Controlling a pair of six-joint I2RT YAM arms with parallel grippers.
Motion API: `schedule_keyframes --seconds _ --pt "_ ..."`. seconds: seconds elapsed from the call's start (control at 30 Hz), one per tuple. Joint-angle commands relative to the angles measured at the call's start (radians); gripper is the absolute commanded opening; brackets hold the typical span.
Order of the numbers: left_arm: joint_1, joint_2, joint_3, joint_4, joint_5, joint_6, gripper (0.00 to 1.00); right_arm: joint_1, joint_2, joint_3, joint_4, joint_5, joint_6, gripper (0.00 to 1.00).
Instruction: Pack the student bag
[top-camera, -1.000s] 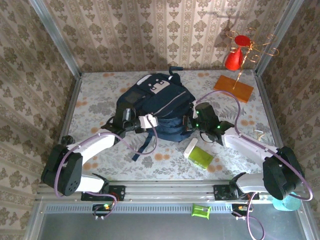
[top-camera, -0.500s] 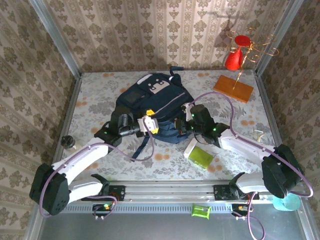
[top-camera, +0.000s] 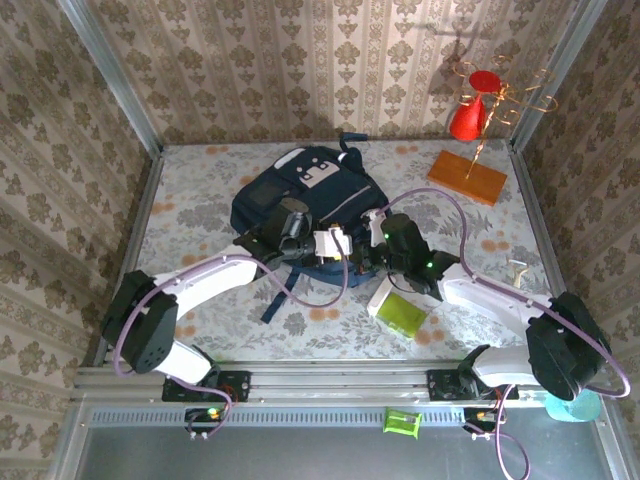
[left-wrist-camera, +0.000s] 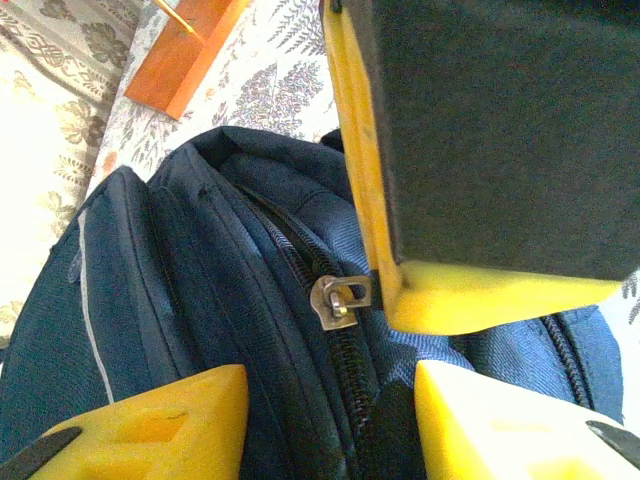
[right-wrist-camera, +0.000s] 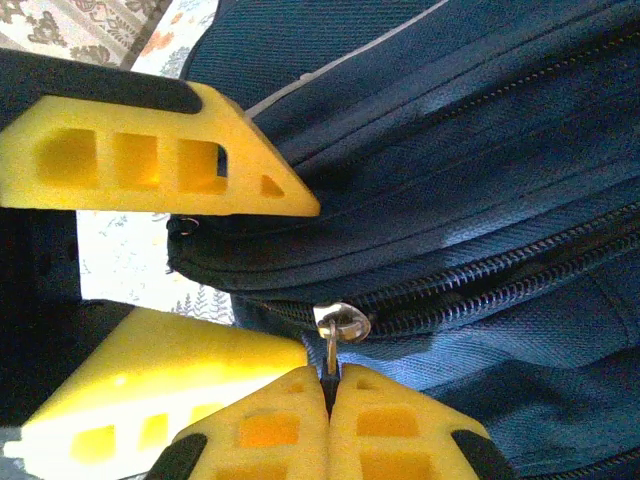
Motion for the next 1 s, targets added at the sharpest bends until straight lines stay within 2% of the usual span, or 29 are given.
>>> schedule_keyframes --seconds 0.0,0.1,0.23,0.3,0.47,0.67,0.97 --pt "0.000 0.035 0.033 -0.035 -0.076 0.034 0.42 0.012 -0.044 -0.012 0.030 0.000 -0.030 0.00" --pt "0.010 0.055 0.040 -0.046 -0.107 0.039 0.32 0.011 -0.051 -0.023 0.020 0.031 -0.032 0.00" --pt "0.034 0.052 0.030 -0.075 -0.118 0.046 0.08 -0.005 -0.068 -0.033 -0.019 0.115 -0.022 0.00" --pt "0.048 0.040 0.018 -0.083 -0.117 0.043 0.00 -0.016 -0.068 -0.027 -0.058 0.172 -0.011 0.00" --pt "0.088 -0.032 -0.045 -0.064 -0.054 0.022 0.00 -0.018 -0.046 0.014 -0.153 0.342 -0.012 0.00" --pt "0.126 -0.112 -0.105 -0.064 0.017 0.029 0.00 -0.035 -0.025 0.056 -0.216 0.486 -0.043 0.00" --pt "0.262 -0.281 -0.202 -0.085 0.146 0.024 0.00 -0.188 0.080 0.133 -0.244 0.417 -0.078 0.00"
